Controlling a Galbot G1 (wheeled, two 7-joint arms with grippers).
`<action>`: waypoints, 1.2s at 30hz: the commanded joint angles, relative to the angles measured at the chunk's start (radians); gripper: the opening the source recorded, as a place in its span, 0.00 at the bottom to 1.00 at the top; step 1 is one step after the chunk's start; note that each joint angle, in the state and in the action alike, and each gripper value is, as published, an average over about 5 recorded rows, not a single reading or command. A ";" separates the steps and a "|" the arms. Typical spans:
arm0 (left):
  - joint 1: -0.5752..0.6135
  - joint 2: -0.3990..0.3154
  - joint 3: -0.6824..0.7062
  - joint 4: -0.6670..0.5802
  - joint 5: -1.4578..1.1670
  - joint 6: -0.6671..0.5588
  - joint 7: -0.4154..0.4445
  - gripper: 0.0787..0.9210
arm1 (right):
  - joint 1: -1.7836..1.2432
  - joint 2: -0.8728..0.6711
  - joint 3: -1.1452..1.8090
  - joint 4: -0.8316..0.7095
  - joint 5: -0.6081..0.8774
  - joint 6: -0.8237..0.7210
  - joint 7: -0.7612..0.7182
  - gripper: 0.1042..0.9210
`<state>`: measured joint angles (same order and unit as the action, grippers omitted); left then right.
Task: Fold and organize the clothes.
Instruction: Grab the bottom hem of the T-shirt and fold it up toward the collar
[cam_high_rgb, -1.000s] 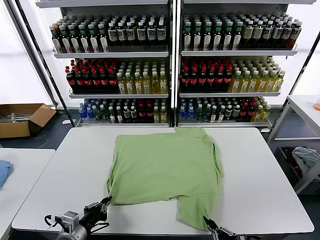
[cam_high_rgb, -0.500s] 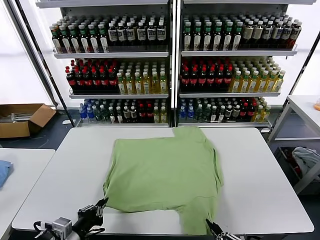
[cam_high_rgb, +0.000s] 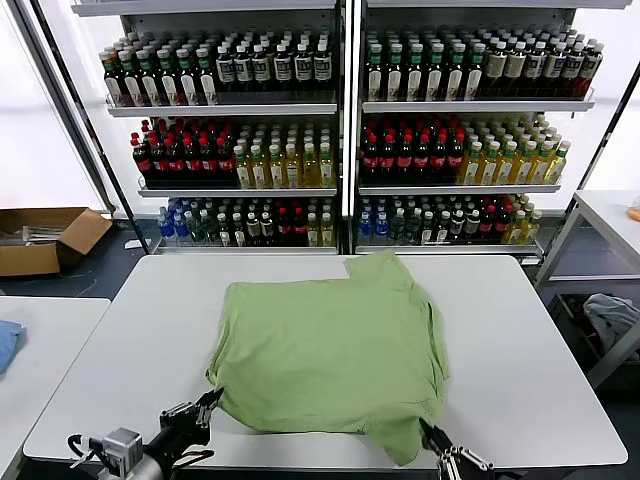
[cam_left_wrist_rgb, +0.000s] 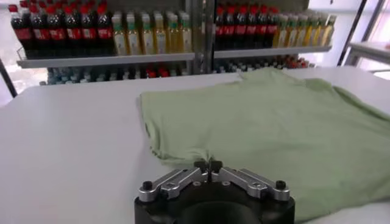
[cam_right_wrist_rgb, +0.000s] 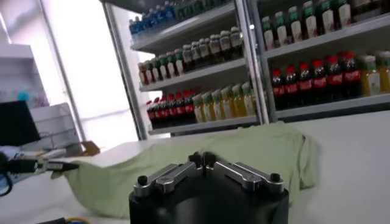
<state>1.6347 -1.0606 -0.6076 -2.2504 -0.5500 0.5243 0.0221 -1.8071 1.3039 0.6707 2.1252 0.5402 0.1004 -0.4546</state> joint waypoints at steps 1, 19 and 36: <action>-0.253 0.021 0.029 0.147 -0.151 -0.036 -0.008 0.01 | 0.257 -0.027 -0.012 -0.062 0.064 -0.054 0.061 0.00; -0.441 -0.103 0.143 0.440 -0.073 -0.053 -0.072 0.01 | 0.594 -0.159 -0.194 -0.427 0.013 -0.131 0.156 0.00; -0.324 -0.077 0.050 0.315 -0.065 0.009 -0.095 0.38 | 0.378 -0.175 -0.133 -0.238 -0.177 -0.273 0.248 0.52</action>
<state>1.2666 -1.1385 -0.5300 -1.8904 -0.6209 0.5110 -0.0660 -1.3375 1.1414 0.5167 1.8233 0.4329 -0.1195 -0.2446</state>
